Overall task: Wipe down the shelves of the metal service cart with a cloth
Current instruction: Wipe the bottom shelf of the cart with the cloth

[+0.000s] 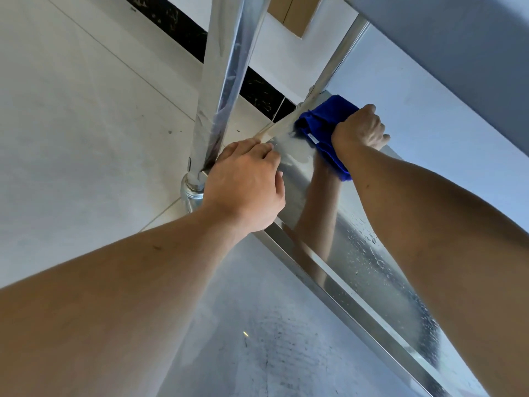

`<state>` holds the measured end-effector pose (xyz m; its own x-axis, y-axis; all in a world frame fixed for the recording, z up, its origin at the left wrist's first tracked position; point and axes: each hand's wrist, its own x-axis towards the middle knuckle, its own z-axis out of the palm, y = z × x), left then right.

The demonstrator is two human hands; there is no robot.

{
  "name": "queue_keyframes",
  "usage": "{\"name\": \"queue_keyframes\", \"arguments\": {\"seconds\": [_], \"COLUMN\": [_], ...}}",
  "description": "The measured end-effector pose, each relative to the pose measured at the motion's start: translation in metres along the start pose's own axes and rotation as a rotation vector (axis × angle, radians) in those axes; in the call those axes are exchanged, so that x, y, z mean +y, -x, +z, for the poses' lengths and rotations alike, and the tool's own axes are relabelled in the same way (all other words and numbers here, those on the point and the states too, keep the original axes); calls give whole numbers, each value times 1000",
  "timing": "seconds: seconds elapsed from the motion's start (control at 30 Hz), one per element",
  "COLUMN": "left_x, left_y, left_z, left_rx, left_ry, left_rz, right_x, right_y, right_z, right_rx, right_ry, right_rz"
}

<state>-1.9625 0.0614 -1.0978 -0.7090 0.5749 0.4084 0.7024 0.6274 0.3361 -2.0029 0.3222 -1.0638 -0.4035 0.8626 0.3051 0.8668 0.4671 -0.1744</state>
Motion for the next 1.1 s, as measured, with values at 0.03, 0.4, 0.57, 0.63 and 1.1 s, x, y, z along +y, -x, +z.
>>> {"name": "queue_keyframes", "arguments": {"seconds": [0.03,0.4,0.57,0.63,1.1], "left_x": [0,2,3,3,1], "left_y": [0,-1,-1,-1,-2], "left_z": [0,-8,-5,-4,-4], "left_rx": [0,-43,-17,-1,-21], "left_ry": [2,3,7,17,18], "left_rz": [1,13,13,8,18], "right_x": [0,26,25,18,45], "right_y": [-1,7,11,15,26], "right_z": [0,-13,-13,-11,-9], "right_rx": [-7,-75,2,-24,-120], "right_ry": [-6,73,161,166,87], "right_rz": [4,-58,-40,-265,-196]}}
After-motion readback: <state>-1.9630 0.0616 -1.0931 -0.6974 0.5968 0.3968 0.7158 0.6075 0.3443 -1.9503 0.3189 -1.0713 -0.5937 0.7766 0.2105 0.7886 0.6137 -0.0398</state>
